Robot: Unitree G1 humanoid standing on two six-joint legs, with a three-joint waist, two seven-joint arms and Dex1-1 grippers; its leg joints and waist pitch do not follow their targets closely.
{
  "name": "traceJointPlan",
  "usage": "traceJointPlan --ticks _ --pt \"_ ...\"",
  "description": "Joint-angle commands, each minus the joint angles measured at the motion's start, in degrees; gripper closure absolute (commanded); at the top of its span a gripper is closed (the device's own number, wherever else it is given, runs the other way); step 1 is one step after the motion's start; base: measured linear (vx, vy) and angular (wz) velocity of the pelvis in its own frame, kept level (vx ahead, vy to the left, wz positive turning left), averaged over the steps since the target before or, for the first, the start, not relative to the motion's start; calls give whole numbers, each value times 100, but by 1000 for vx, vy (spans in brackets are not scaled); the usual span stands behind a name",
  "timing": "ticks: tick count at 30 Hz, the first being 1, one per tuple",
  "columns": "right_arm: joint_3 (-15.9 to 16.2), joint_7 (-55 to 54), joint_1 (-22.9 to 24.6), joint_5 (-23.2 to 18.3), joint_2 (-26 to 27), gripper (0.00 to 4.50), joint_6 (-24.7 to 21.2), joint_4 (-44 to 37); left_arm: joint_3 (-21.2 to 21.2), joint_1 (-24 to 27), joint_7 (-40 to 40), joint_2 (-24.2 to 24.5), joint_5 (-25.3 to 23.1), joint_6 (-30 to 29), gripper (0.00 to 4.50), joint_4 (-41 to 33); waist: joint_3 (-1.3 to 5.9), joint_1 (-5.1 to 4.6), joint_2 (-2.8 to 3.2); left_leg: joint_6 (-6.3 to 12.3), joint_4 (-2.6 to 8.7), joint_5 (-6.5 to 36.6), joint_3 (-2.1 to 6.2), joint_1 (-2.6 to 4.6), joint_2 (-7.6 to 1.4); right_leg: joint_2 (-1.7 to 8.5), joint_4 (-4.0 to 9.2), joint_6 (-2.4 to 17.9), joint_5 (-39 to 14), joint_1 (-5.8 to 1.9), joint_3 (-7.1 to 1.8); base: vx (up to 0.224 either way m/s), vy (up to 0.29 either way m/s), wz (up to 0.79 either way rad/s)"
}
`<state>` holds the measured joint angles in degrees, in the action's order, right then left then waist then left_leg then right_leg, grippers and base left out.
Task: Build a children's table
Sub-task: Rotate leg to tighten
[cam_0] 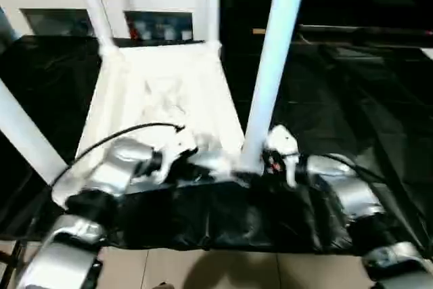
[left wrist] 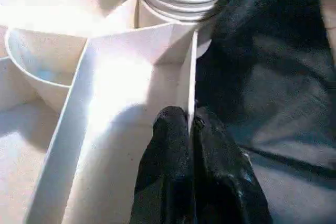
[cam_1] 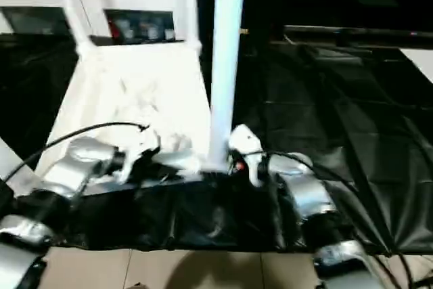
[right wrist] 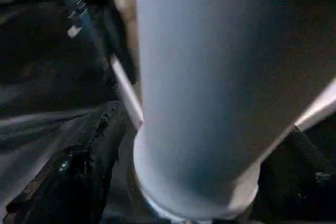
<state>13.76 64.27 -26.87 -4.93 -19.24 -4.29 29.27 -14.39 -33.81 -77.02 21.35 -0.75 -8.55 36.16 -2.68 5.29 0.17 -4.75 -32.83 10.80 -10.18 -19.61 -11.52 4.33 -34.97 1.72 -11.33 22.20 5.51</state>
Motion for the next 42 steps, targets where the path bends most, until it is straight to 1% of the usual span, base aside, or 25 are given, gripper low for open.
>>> traceJointPlan --ticks 1,2,5,7,10,15,16,17,18,19,20,21,22,23,25,28,29,30,32,34,35,38,39,40,42 --pt "273 436 -18 -37 -32 110 -98 -48 -100 67 -529 -130 438 55 450 -182 304 6 -91 479 341 946 35 -34 -210 447 486 926 -1624 -262 -343 0 0 0" --pt "297 505 -31 -48 -41 110 -86 -42 -114 70 -620 -92 444 58 450 -189 303 11 -96 466 341 957 33 -22 -217 451 493 928 -1643 -253 -348 0 0 0" --pt "313 696 -51 -135 -47 144 -172 -70 -129 63 -779 -35 446 92 450 -176 304 24 -114 445 343 929 36 -31 -207 453 485 920 -1637 -266 -345 0 0 0" --pt "332 813 -55 -183 -35 153 -224 -110 -128 58 -890 -3 458 87 450 -180 304 29 -98 437 344 904 38 -28 -214 453 481 930 -1620 -259 -345 0 0 0" --pt "326 862 -53 -221 1 170 -258 -132 -125 52 -924 25 446 66 450 -184 308 35 -106 422 343 862 38 -29 -214 451 467 956 -1522 -260 -346 0 0 0" --pt "203 662 123 -342 112 177 -402 -314 -59 -22 -476 -32 289 -16 450 -44 310 52 -96 398 340 834 37 -25 -211 453 464 977 -1443 -260 -347 0 0 0" --pt "30 106 183 -280 266 177 -403 -287 1 -114 37 -146 125 -31 450 128 300 40 -92 361 349 870 37 -26 -207 452 485 933 -1548 -253 -352 0 0 0" --pt "30 106 183 -280 266 177 -403 -287 1 -114 37 -146 125 -31 450 128 300 40 -92 361 349 870 37 -26 -207 452 485 933 -1548 -253 -352 0 0 0" --pt "-147 -836 139 -10 467 178 -409 -97 105 -211 552 -321 55 -142 450 245 287 40 -65 265 360 983 52 -14 -201 470 517 861 -1836 -250 -349 0 0 0" --pt "-153 -871 137 1 475 178 -409 -88 108 -214 568 -327 54 -147 450 248 286 23 -73 209 367 1005 55 -13 -201 459 516 848 -1880 -243 -344 0 0 0" --pt "-301 -1633 64 174 689 178 -421 145 167 -292 1076 -496 -42 -220 450 320 280 -3 -75 141 381 1104 69 -4 -195 468 536 815 -2046 -246 -340 0 0 0" --pt "-385 -2037 25 229 821 178 -472 261 183 -318 1274 -597 -65 -280 450 333 286 -40 -57 75 378 1141 73 0 -190 469 535 809 -2082 -240 -343 0 0 0" --pt "-478 -2384 -12 238 955 178 -530 360 192 -325 1429 -698 -75 -333 450 314 276 -83 -81 54 383 1211 77 -8 -174 462 553 769 -2228 -248 -336 0 0 0" --pt "-494 -2437 -17 235 981 178 -538 374 197 -327 1465 -720 -75 -345 450 312 276 -83 -81 54 383 1211 77 -8 -174 462 553 769 -2228 -248 -336 0 0 0" --pt "-704 -3354 -126 246 1422 178 -672 603 184 -326 1919 -1051 -125 -473 450 256 287 -136 -71 110 369 1114 72 -15 -159 460 571 736 -2176 -247 -348 0 0 0" --pt "-664 -4041 -197 440 1815 178 -642 745 170 -314 2213 -1363 -130 -518 450 270 296 -178 -55 123 368 1035 72 -23 -155 446 553 785 -1977 -248 -342 0 0 0" --pt "-620 -4065 -191 477 1895 178 -564 743 144 -314 2261 -1418 -161 -495 450 283 301 -187 -52 152 361 1028 62 -23 -151 439 549 799 -1889 -248 -347 0 0 0" --pt "-595 -4101 -183 511 1942 143 -500 727 116 -308 2274 -1442 -189 -468 450 289 296 -191 -45 178 364 1041 63 -26 -154 442 547 804 -1848 -245 -350 0 0 0" --pt "-630 -4071 -182 475 2001 108 -425 707 78 -302 2292 -1462 -204 -448 450 292 297 -196 -39 215 369 1092 60 -22 -156 438 549 819 -1812 -247 -350 0 0 0" --pt "-697 -3961 -218 380 1963 99 -382 712 45 -270 2225 -1429 -191 -450 450 239 292 -192 -35 231 370 1134 58 -21 -157 438 556 819 -1840 -247 -351 0 0 0" --pt "-707 -3734 -250 342 1808 87 -299 697 19 -222 2051 -1311 -198 -383 450 183 292 -195 -59 246 373 1161 59 -24 -160 440 557 815 -1859 -252 -351 0 0 0" --pt "-611 -3103 -258 300 1482 59 -178 636 -2 -143 1651 -1086 -153 -247 450 98 312 -186 -50 315 357 1030 59 -44 -164 445 523 885 -1576 -276 -356 0 0 0" --pt "-609 -3089 -257 299 1477 59 -176 634 -2 -142 1645 -1082 -152 -245 450 97 319 -186 -45 374 346 949 50 -46 -172 440 500 953 -1359 -276 -360 0 0 0" --pt "-544 -2680 -231 237 1312 59 -183 567 -16 -114 1434 -977 -120 -161 450 78 321 -182 -43 394 340 911 43 -42 -170 442 496 975 -1287 -271 -361 0 0 0" --pt "-456 -2218 -192 172 1127 59 -233 483 -22 -91 1201 -875 -77 -55 450 61 325 -150 -66 498 331 794 40 -54 -169 443 465 1054 -1087 -296 -360 0 0 0"
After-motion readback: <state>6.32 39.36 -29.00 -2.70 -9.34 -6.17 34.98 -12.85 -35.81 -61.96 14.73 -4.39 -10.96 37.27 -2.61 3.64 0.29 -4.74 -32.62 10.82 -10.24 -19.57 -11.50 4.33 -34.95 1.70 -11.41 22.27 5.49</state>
